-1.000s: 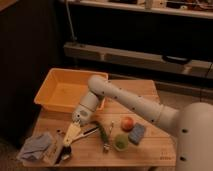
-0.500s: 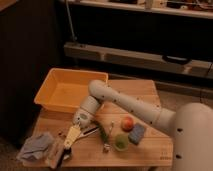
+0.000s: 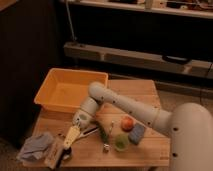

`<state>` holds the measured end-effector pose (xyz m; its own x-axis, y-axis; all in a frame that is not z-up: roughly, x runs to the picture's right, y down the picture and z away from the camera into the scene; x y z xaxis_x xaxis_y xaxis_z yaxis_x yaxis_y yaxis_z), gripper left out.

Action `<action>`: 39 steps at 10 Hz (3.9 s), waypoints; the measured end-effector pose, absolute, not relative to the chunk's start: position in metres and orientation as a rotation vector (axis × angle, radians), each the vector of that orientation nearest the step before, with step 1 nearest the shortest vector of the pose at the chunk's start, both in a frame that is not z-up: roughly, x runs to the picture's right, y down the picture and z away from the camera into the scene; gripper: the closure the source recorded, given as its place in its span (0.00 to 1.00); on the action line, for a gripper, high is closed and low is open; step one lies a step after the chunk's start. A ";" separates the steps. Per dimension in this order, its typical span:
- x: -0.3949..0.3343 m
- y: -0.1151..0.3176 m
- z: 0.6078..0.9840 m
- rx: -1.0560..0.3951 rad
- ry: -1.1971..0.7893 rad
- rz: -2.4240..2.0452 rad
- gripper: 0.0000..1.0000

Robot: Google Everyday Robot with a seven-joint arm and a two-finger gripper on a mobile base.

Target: Place eraser in metal cup

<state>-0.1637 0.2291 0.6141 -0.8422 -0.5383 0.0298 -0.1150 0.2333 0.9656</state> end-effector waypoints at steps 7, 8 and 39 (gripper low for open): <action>-0.162 0.236 0.625 0.581 -2.125 -1.628 1.00; -0.161 0.237 0.628 0.581 -2.120 -1.620 1.00; -0.126 0.227 0.662 0.440 -1.861 -1.675 0.20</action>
<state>-0.1257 0.2271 0.6625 -0.7707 -0.6032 0.2054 0.1409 0.1530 0.9781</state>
